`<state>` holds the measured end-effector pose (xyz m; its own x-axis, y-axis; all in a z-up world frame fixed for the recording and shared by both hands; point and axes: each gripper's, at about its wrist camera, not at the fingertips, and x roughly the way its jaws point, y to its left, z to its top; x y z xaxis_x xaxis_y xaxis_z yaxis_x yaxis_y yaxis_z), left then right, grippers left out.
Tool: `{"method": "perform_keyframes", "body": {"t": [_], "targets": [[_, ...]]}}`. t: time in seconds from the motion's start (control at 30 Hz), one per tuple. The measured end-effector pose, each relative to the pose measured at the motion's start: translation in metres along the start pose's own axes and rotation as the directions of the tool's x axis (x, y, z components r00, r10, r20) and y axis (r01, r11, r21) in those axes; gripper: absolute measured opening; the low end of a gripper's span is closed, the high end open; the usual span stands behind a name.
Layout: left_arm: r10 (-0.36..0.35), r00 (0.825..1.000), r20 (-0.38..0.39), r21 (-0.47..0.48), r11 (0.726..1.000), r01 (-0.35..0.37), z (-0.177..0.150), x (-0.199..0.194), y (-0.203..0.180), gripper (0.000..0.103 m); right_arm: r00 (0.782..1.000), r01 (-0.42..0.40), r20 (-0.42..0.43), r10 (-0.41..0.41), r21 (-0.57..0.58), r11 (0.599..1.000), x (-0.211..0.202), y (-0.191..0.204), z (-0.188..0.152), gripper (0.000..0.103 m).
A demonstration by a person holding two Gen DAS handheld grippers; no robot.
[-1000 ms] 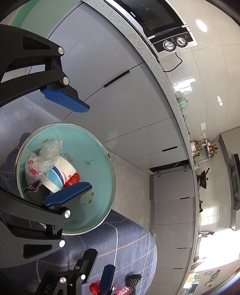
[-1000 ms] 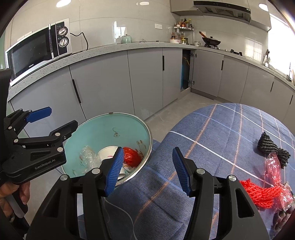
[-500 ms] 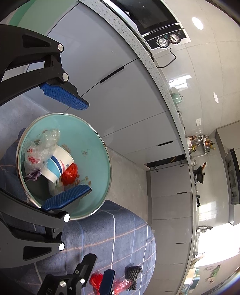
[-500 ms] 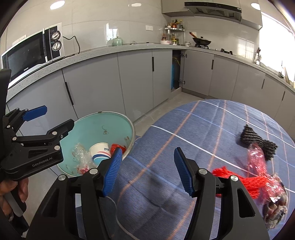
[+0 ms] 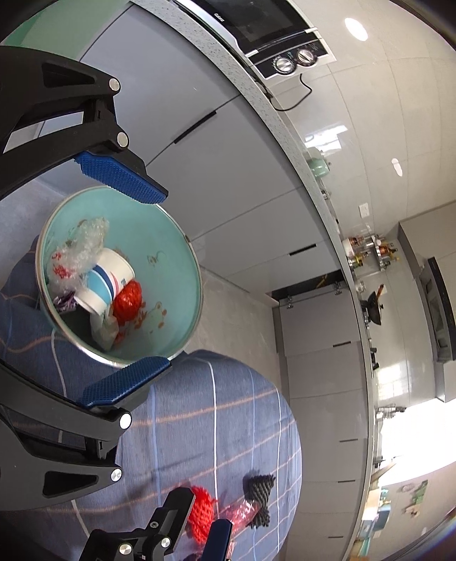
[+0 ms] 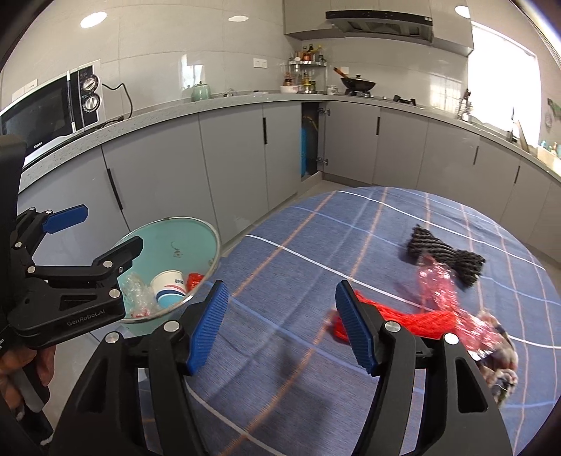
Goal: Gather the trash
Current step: 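Move both grippers back toward the remaining items on the table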
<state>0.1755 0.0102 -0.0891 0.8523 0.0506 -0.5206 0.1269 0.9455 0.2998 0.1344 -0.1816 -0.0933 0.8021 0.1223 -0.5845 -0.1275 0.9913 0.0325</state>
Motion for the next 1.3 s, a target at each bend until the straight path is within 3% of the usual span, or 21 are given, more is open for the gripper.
{"method": "perform_keyframes", "body": {"t": [0.7, 1.3], "targets": [[-0.095, 0.995, 0.032, 0.079, 0.993, 0.092, 0.005, -0.021, -0.063, 0.091, 0.994, 0.105, 0.003, -0.105, 0.077, 0.991, -0.039, -0.053, -0.033, 0.065], [-0.232, 0.971, 0.061, 0.176, 0.96, 0.218, 0.026, -0.018, -0.138, 0.092, 0.961, 0.276, -0.036, -0.274, 0.197, 0.941, -0.063, -0.132, -0.058, 0.068]]}}
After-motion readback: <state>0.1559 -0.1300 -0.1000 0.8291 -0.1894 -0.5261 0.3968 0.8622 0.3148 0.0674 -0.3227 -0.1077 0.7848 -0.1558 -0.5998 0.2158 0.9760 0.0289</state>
